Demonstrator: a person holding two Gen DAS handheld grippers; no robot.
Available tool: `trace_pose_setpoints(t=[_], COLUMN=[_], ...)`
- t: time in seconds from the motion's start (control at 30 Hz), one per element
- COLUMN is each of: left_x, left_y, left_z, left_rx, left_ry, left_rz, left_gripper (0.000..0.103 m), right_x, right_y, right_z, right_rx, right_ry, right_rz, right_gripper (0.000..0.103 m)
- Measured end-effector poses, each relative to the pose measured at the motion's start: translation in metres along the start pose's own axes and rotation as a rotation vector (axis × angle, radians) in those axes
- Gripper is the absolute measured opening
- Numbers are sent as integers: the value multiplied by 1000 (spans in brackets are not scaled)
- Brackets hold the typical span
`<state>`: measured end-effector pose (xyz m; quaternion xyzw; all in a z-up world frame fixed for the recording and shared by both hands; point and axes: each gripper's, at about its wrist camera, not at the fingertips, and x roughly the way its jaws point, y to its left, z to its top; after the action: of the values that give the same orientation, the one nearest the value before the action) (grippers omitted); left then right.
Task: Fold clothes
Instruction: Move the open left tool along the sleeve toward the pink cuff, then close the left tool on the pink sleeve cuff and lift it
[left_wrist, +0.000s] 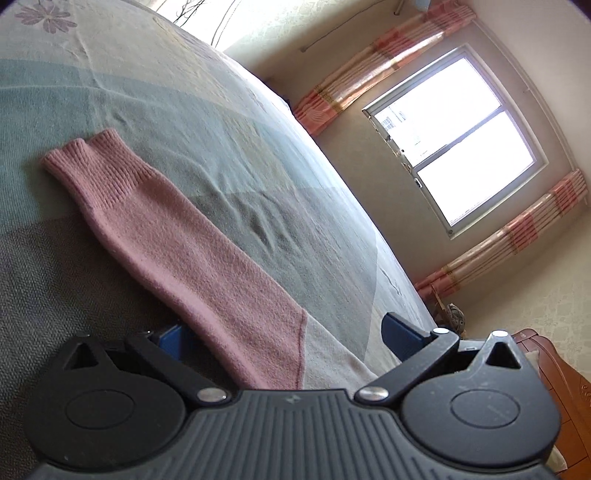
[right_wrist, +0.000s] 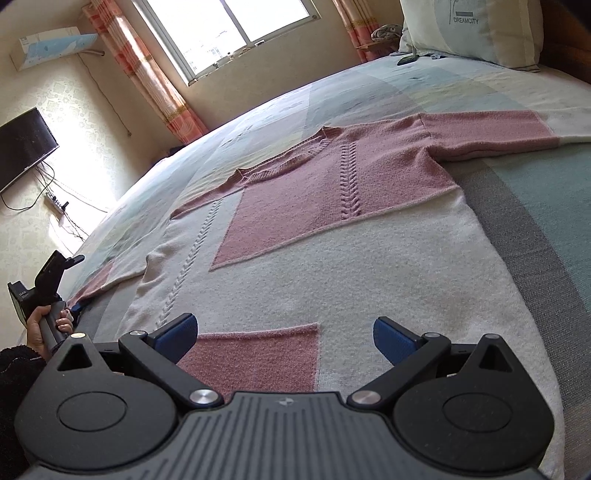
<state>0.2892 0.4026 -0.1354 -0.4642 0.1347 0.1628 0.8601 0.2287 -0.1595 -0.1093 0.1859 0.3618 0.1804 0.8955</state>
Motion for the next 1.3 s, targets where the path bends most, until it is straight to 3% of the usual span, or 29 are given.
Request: trace_pose_setpoints(t=[0.2,0.3,0.43,0.57,0.7,0.93,1.17,1.3], left_x=[18,20,29,25,18,9,3,4], left_y=[-3,-1,-5,-17,-31,-65,-100,-124], left_z=[5,8,13,14,16,19,16,13], left_rx=[-10,-41,-50,-76,-60,-15,31,55], left_ry=[-60,-73,-69,-59,-58,-44,-10,10], left_rz=[44,8,57,-9,-27,-68,-86,-92], left_gripper=[103,102,102,102,102,102,102,102], right_x=[2,1,2,-1,-6,-1,-7,-13], right_y=[-3,-5,-5,-4,-2,7,23,21], right_z=[0,1,0,1,2,0,-6,-4], right_rx=[12,26,33,28,14,-35,-158,-147], right_ry=[-2,-13,-9,-20,-37,53,63,65], right_rz=[-5,0,6,17,33,75,60,75], right_gripper=[103,103,103,103,103,103,103,103])
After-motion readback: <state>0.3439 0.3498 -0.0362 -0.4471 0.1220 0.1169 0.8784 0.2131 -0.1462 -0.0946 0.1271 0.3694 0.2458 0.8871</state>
